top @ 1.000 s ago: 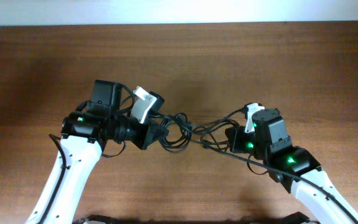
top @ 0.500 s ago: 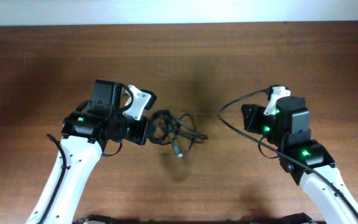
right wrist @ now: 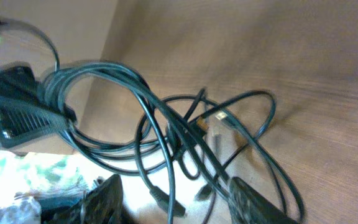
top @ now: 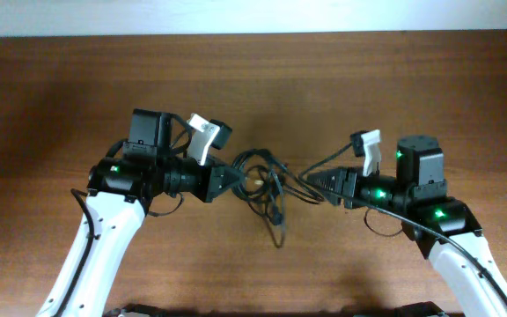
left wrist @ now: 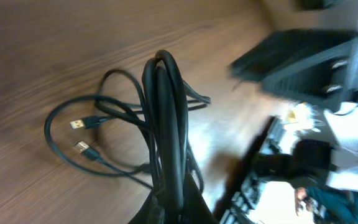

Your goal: Untangle cables

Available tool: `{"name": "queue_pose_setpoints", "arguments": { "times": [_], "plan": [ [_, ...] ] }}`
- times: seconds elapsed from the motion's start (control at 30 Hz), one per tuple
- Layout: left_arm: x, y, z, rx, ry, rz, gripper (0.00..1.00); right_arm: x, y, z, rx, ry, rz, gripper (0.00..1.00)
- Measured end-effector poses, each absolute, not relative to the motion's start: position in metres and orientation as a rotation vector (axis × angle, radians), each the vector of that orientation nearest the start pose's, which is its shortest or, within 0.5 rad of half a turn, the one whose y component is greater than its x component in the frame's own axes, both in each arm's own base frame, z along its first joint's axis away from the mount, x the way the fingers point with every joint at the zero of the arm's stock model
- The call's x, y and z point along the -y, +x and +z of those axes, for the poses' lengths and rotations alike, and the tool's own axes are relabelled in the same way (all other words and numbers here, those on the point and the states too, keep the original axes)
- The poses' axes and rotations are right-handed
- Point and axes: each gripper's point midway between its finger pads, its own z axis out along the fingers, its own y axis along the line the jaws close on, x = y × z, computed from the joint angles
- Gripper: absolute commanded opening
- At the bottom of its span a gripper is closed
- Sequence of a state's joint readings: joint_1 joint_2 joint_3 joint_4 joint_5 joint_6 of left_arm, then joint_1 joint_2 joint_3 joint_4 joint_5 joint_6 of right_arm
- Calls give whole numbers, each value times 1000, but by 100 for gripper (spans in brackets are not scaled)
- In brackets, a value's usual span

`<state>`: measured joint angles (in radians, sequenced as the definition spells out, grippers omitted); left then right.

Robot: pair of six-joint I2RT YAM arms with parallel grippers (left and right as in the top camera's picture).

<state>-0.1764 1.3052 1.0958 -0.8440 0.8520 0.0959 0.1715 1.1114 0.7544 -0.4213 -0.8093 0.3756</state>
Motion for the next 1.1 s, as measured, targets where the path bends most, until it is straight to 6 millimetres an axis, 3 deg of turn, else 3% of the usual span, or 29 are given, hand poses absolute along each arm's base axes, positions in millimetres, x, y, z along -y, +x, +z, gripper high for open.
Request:
{"name": "queue_pose_setpoints", "arguments": {
  "times": [0.07, 0.23, 0.3, 0.4, 0.43, 0.5, 0.53, 0.6, 0.73, 0.83, 0.97, 1.1],
  "plan": [
    [187, 261, 223, -2316, 671, -1229, 0, -173, 255, 180, -2350, -295, 1202, 76],
    [194, 254, 233, -2260, 708, -1315, 0, -172, 255, 178, -2314, -405, 1139, 74],
    [195, 255, 236, -2239, 718, -1327, 0, -173, 255, 177, -2307, -433, 1123, 67],
    [200, 255, 247, -2161, 755, -1376, 0, -184, 248, 174, -2300, -530, 1094, 52],
    [203, 255, 253, -2120, 773, -1404, 0, -185, 248, 171, -2307, -553, 1054, 43],
    [205, 252, 258, -2086, 791, -1439, 0, -181, 254, 163, -2328, -553, 937, 12],
    [205, 251, 259, -2077, 799, -1445, 0, -177, 261, 160, -2331, -535, 868, 4],
    [206, 249, 259, -2066, 818, -1445, 0, -167, 280, 164, -2288, -517, 725, 4],
    [197, 256, 238, -2182, 784, -1309, 0, -158, 300, 178, -2230, -472, 602, 4],
    [186, 270, 222, -2294, 694, -1161, 0, -163, 309, 209, -2171, -449, 633, 4],
    [176, 281, 211, -2389, 564, -1056, 0, -166, 305, 240, -2108, -452, 670, 4],
    [160, 293, 196, -2514, 348, -906, 0, -165, 287, 280, -1998, -471, 701, 4]
  ]
}}
